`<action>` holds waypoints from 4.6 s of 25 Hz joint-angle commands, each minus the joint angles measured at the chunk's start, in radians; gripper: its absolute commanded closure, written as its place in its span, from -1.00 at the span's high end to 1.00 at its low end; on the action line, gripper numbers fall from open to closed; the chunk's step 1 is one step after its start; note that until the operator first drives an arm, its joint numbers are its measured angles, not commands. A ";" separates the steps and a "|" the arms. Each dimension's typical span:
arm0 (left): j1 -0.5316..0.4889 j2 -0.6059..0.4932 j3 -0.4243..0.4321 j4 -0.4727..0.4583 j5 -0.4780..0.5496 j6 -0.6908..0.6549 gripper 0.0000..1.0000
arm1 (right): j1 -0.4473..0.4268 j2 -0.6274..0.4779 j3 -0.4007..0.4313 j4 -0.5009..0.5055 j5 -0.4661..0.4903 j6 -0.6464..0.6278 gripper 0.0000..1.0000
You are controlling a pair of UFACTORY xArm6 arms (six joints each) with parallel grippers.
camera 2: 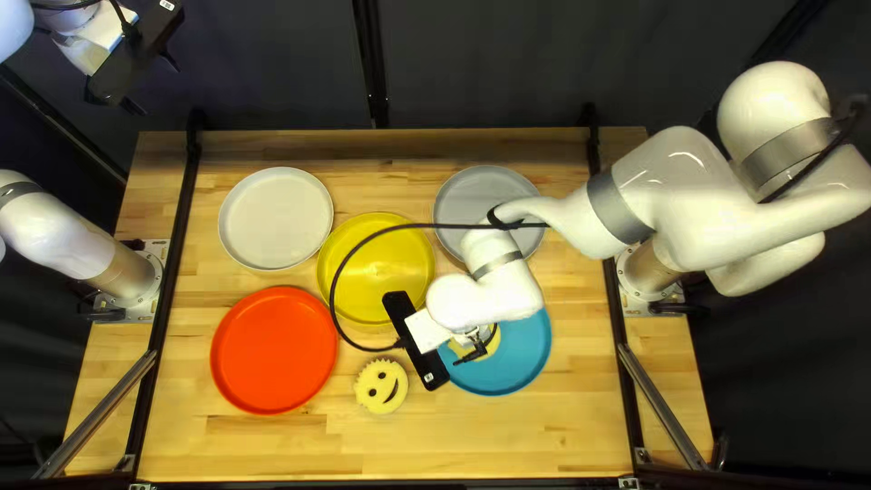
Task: Pick up sponge and scrub the plate
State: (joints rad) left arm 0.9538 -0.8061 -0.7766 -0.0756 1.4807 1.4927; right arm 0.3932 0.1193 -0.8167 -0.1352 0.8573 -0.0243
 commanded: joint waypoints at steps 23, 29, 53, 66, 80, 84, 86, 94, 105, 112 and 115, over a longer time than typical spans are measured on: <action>0.000 0.000 0.000 0.000 0.000 0.000 1.00 | -0.187 -0.066 0.137 0.081 -0.094 -0.158 -1.00; 0.000 0.000 0.000 0.000 0.000 0.000 1.00 | -0.085 -0.077 0.131 0.054 -0.085 -0.056 -1.00; 0.000 0.000 0.000 0.000 0.000 0.000 1.00 | -0.189 -0.244 0.318 -0.053 -0.204 -0.157 -1.00; 0.000 0.000 0.000 0.000 0.000 0.000 1.00 | -0.069 -0.247 0.306 0.035 -0.147 -0.122 -1.00; 0.000 0.000 0.000 0.000 0.000 0.000 1.00 | -0.293 -0.210 0.185 0.175 -0.106 -0.339 -1.00; 0.000 0.000 0.000 0.000 0.000 0.000 1.00 | -0.350 -0.183 0.126 0.176 -0.095 -0.336 -1.00; 0.000 0.000 0.000 0.000 0.000 0.000 1.00 | -0.382 -0.144 0.078 0.182 -0.102 -0.348 -1.00; 0.000 0.000 0.000 0.000 0.000 0.000 1.00 | -0.382 -0.144 0.078 0.182 -0.102 -0.348 -1.00; 0.000 0.000 0.000 0.000 0.000 0.000 1.00 | -0.394 -0.072 -0.020 0.165 -0.069 -0.351 -1.00; 0.000 0.000 0.000 0.000 0.000 0.000 1.00 | -0.423 0.049 -0.155 0.176 -0.074 -0.391 -1.00; 0.000 0.000 0.000 0.000 0.000 0.000 1.00 | -0.439 0.092 -0.204 0.172 -0.095 -0.396 -1.00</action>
State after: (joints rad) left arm 0.9538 -0.8061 -0.7766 -0.0756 1.4807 1.4927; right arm -0.0327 0.1821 -0.9886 0.0388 0.7796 -0.4138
